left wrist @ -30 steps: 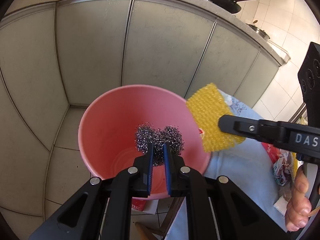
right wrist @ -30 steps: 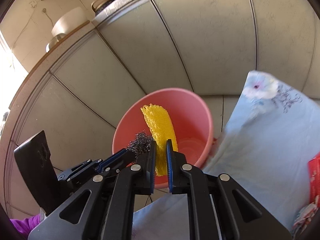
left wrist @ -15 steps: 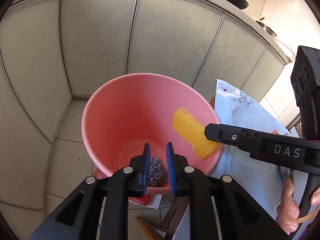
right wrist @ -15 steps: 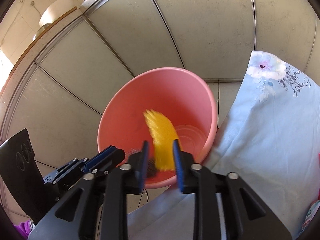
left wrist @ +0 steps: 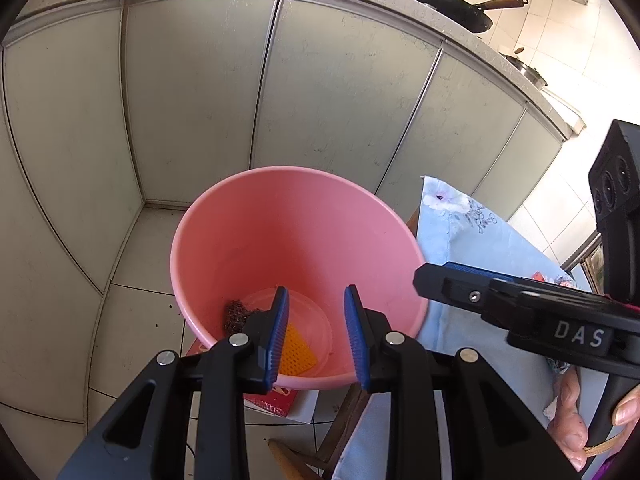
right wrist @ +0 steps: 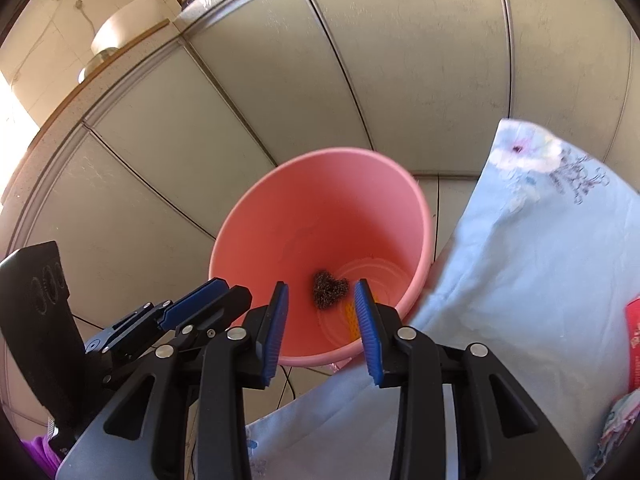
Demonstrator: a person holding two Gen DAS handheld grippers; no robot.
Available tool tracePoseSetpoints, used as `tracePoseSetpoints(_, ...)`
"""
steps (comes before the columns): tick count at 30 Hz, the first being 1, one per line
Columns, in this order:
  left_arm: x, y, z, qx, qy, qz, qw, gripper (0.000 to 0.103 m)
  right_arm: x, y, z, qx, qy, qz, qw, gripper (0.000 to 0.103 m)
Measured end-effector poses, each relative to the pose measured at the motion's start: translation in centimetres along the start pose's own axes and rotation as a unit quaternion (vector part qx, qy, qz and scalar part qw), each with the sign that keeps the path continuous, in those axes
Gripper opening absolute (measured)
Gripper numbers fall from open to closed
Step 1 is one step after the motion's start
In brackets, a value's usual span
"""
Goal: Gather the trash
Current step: 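Move both open tools back to the trash pile on the table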
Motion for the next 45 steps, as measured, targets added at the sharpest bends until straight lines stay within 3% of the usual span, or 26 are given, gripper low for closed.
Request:
tracePoseSetpoints(11,1.4,1.3,-2.6,-0.010,-0.034,-0.014,0.9993,0.027,7.2,-0.3,-2.8,-0.003,-0.033,-0.062,0.998,0.035)
tracePoseSetpoints(25,1.6,0.8,-11.6,-0.071,-0.099,-0.001,0.9926,0.028,16.2,-3.8,-9.2,-0.050,-0.100,-0.116,0.987,0.036)
tracePoseSetpoints(35,2.0,-0.1,-20.0,-0.133,-0.156,0.008,0.9787,0.028,22.0,-8.0,-14.9,-0.100,-0.153,-0.140,0.973,0.036)
tracePoseSetpoints(45,2.7,-1.9,-26.8,-0.196,-0.210,0.025,0.9575,0.028,26.5,-11.9,-19.4,-0.143,-0.198,-0.160,0.956,0.036)
Point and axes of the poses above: each gripper's, at about its wrist camera, not at the fingertips, and x roughly against the way its jaws point, z to its left, y to its top, the point moved 6 cm from there along -x, roughly the way its jaws point, and after that the axes turned 7 degrees about -z, right-handed, at the moved point
